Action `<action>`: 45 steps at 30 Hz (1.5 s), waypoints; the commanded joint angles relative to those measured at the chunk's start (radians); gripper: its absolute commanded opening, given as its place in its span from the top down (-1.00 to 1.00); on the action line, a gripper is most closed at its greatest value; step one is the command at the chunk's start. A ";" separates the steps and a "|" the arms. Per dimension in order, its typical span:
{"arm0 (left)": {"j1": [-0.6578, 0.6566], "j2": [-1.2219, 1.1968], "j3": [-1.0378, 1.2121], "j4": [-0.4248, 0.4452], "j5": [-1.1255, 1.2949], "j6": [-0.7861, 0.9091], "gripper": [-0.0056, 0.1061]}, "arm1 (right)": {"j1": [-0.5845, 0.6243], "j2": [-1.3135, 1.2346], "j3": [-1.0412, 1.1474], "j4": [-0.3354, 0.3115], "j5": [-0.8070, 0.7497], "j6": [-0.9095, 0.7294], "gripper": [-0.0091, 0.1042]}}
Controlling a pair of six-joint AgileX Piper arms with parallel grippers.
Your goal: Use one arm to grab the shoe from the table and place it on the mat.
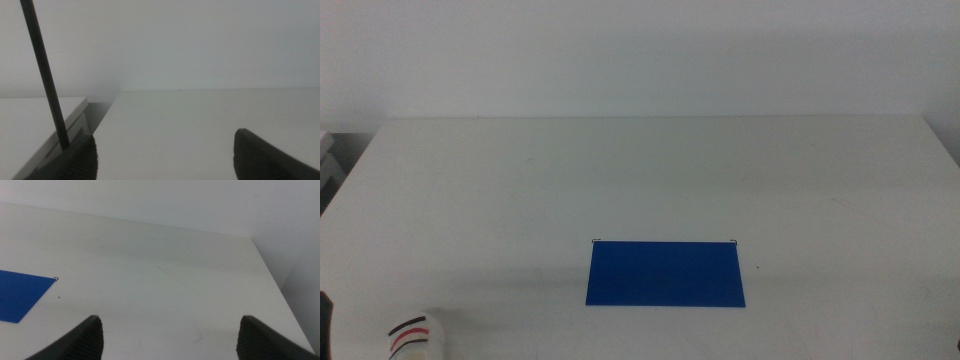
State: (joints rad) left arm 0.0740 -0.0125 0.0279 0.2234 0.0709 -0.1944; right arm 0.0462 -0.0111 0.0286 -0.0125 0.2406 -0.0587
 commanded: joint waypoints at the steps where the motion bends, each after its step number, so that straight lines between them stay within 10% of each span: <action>1: -0.001 0.001 0.006 -0.004 -0.087 -0.010 -0.78 | -0.001 0.004 0.005 -0.011 -0.073 -0.011 -0.53; 21: -0.001 0.375 -0.422 -0.004 0.037 -0.010 -0.78 | -0.001 0.004 0.005 -0.011 -0.073 -0.011 -0.53; 45: -0.001 0.415 -0.916 -0.181 1.076 -0.085 -0.78 | -0.001 0.004 0.005 -0.011 -0.073 -0.010 -0.53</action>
State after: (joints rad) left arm 0.0740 0.3796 -0.8473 0.0524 1.1522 -0.2355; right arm 0.0462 -0.0111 0.0286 -0.0125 0.2406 -0.0587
